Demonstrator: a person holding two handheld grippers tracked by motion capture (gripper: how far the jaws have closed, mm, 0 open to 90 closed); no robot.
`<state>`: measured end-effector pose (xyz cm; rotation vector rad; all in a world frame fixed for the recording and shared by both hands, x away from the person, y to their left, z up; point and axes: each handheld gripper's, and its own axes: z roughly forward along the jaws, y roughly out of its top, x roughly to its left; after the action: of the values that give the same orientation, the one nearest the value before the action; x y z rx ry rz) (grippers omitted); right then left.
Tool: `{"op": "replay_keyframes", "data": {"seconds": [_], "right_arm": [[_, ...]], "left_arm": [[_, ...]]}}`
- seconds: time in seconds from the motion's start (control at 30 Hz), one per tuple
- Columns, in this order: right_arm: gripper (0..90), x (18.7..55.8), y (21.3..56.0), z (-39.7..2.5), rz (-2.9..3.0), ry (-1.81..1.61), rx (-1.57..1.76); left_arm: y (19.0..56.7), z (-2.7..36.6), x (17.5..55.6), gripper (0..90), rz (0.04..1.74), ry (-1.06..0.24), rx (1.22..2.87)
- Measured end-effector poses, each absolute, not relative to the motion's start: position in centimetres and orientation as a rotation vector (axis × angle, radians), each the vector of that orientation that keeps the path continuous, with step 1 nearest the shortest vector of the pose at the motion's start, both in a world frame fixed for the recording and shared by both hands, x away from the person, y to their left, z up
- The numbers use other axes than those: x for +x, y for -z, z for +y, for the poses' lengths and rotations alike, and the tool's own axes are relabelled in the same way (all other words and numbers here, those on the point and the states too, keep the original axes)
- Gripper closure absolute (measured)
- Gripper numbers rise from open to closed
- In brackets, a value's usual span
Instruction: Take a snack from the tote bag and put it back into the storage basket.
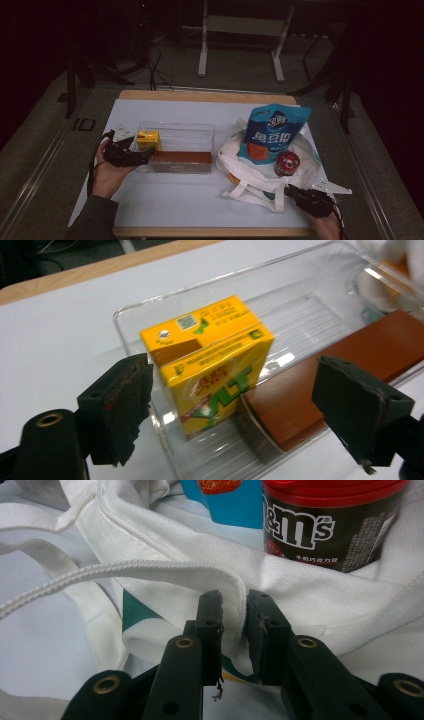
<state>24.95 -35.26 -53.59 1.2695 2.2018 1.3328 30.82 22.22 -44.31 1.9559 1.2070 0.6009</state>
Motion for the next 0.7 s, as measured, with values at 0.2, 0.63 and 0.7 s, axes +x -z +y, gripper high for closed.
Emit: {"op": "replay_keyframes", "data": {"seconds": [0.2, 0.63, 0.7], "right_arm": [[76.1, 24.9, 53.4, -35.1, 2.205, -1.312, 1.271], [74.6, 24.9, 51.6, -34.9, 2.246, -1.247, 1.247], [74.7, 24.7, 51.2, -34.9, 2.251, -1.249, 1.239]], "left_arm": [[43.6, 21.8, 30.2, 15.7, 1.165, -0.594, 1.95], [42.7, 19.2, 29.4, 31.8, 1.036, -0.579, 1.993], [42.7, 18.9, 29.3, 33.6, 1.018, -0.572, 2.001]]}}
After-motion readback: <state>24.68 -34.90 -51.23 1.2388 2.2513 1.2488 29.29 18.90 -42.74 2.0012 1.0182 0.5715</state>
